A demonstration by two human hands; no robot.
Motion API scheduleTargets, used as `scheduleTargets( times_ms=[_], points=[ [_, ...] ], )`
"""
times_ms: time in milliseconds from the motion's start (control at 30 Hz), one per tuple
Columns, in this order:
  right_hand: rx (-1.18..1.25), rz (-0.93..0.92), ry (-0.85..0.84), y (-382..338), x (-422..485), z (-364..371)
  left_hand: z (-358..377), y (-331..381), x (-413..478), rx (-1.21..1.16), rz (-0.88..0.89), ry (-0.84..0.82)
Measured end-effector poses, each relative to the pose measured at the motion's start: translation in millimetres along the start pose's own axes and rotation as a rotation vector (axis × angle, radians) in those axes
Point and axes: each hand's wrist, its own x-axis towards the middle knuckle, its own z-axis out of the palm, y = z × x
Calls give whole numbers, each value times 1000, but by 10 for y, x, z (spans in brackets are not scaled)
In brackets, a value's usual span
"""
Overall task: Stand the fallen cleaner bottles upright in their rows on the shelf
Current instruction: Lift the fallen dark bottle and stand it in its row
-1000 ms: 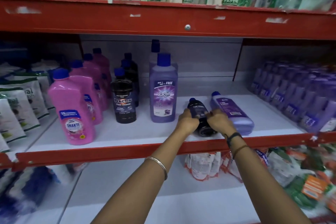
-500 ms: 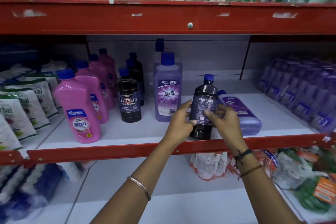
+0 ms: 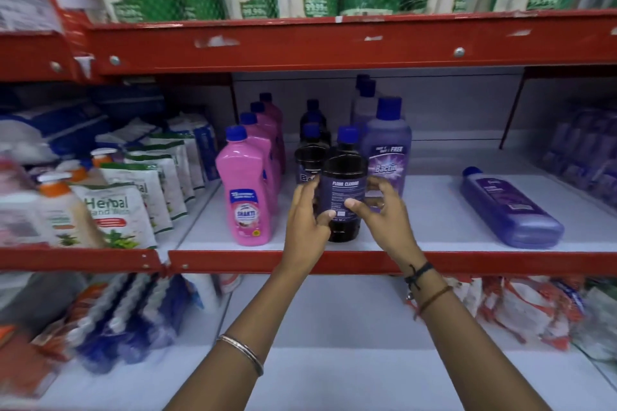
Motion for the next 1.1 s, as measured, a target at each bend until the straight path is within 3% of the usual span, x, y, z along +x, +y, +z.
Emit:
scheduleTargets(
  times_ms=[233,433,767,933,1100],
  points=[
    [13,17,-27,141,-28,491,-315,-298,-19,17,-17,24],
    [30,20,76,285,-41,535,-371,-426,-33,30,60,72],
    [27,50,-151,206,-39,501,-324,-401,119,-68,-145,-161],
    [-10,38,-111,242,13,448,-383,-326,126,-65,-195,-278],
    [137,86,-72,212,35,421,-415,-344,41,-20,-138,-213]
  ],
)
